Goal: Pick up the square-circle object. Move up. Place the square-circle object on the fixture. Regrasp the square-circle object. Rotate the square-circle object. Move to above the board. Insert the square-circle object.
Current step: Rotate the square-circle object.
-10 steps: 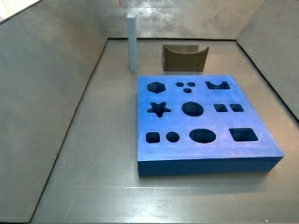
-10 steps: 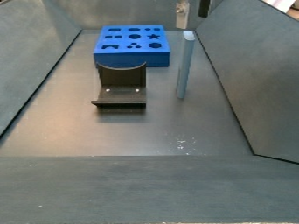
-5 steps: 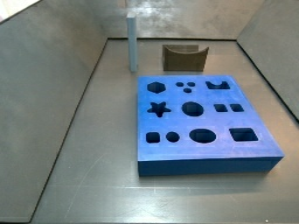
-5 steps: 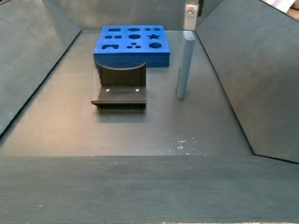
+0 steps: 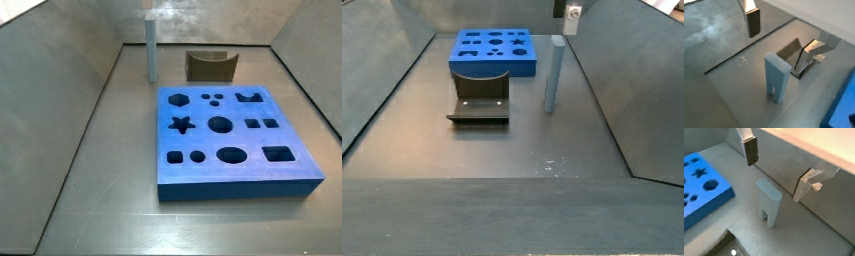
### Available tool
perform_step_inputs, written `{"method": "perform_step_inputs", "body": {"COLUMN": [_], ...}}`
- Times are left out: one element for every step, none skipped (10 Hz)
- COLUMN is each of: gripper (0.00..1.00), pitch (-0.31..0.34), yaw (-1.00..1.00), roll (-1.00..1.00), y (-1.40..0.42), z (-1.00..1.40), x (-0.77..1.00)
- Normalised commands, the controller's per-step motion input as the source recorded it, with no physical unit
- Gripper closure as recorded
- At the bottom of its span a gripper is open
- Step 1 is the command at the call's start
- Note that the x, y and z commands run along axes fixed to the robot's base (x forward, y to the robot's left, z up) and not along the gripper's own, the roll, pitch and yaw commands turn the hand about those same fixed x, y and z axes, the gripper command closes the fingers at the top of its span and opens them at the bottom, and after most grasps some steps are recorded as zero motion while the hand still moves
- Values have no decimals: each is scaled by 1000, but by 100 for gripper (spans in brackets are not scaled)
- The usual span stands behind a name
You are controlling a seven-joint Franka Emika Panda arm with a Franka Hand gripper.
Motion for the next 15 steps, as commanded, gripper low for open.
{"method": "perform_step_inputs", "body": {"gripper": [0, 0, 0, 0, 0, 0, 0, 0, 0, 0, 0, 0, 0, 0, 0], "pitch": [9, 10, 10, 11, 11, 12, 12, 14, 14, 15, 17, 18, 19, 23, 25], "yaw": [1000, 1000, 1000, 1000, 1000, 1000, 1000, 1000, 1000, 1000, 1000, 1000, 1000, 1000, 1000], "roll": [-16, -16, -17, -18, -19, -20, -21, -23, -25, -26, -29, -31, -33, -39, -43], "y": [1, 1, 1, 1, 1, 0, 1, 0, 0, 0, 0, 0, 0, 1, 1], "z": [-23, -23, -23, -23, -23, -23, -22, -22, -22, -22, -21, -21, -21, -20, -20], "x": [35, 35, 35, 35, 35, 35, 35, 35, 36, 36, 36, 36, 36, 36, 36]}}
